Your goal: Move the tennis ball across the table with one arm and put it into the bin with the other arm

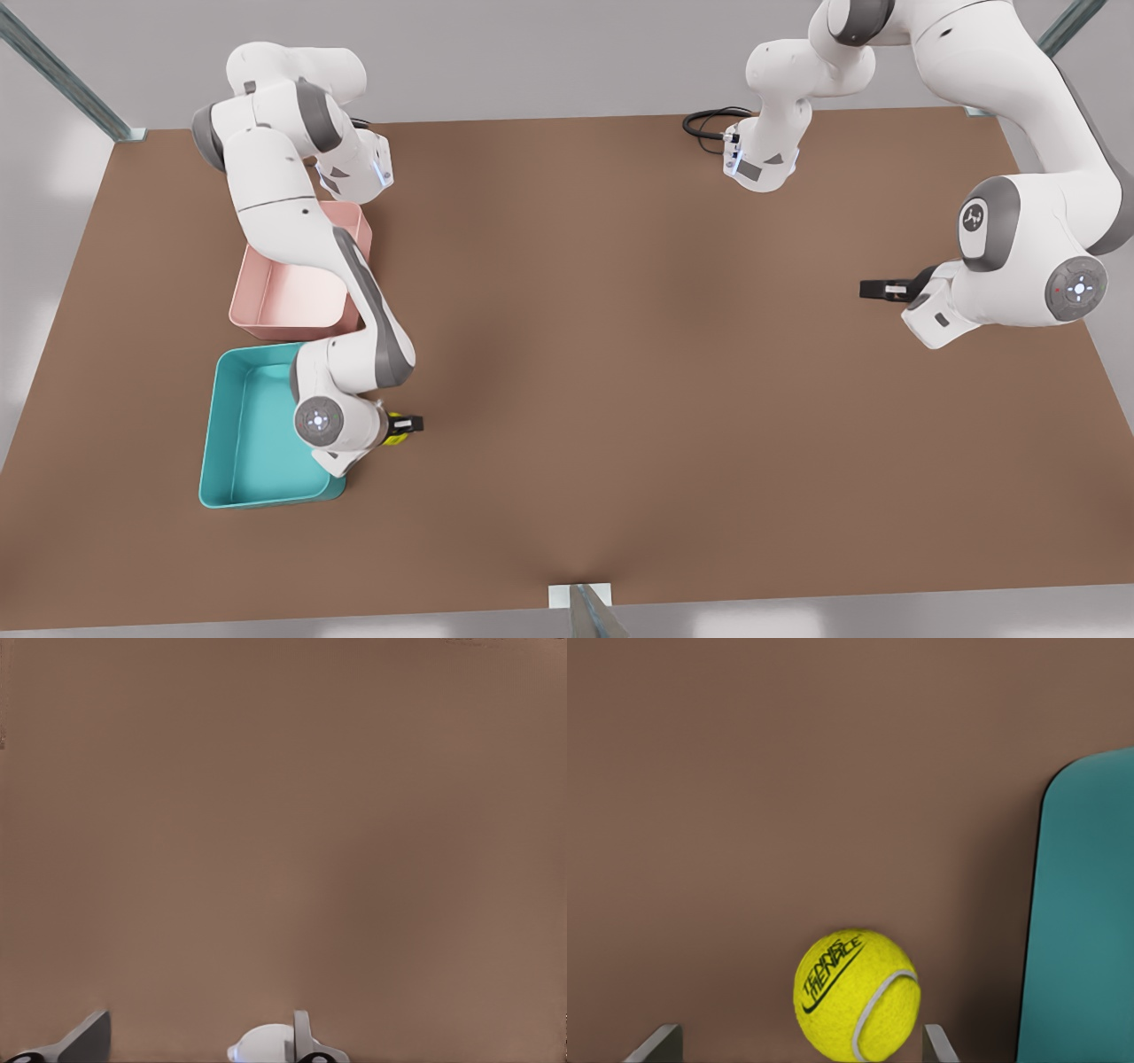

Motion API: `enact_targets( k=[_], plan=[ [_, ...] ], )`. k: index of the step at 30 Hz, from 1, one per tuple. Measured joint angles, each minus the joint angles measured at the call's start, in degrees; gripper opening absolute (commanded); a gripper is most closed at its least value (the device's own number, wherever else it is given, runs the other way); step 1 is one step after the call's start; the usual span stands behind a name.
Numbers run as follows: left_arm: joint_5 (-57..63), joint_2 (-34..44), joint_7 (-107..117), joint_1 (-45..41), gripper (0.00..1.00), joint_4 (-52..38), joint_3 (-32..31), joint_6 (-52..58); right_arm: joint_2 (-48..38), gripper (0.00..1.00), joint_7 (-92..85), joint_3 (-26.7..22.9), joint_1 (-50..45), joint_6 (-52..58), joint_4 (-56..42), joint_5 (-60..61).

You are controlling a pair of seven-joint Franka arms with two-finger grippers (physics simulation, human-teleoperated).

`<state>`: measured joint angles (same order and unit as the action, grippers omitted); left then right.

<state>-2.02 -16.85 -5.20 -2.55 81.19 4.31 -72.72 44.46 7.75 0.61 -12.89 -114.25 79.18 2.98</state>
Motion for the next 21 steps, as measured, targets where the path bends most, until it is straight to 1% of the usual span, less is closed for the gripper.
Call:
enact_targets(
  k=[8, 21],
  plan=[
    [-0.1, -0.55, 4.43, 0.0, 1.0, 0.13, 0.0, 0.26, -0.03, 1.0, 1.65, 0.0, 0.24, -2.14, 2.96, -0.6],
    [-0.1, -0.79, 8.51, 0.01, 1.0, 0.13, 0.0, 0.39, 2.17, 1.0, 3.18, 0.0, 0.5, -4.58, 4.59, -1.75]
  ],
)
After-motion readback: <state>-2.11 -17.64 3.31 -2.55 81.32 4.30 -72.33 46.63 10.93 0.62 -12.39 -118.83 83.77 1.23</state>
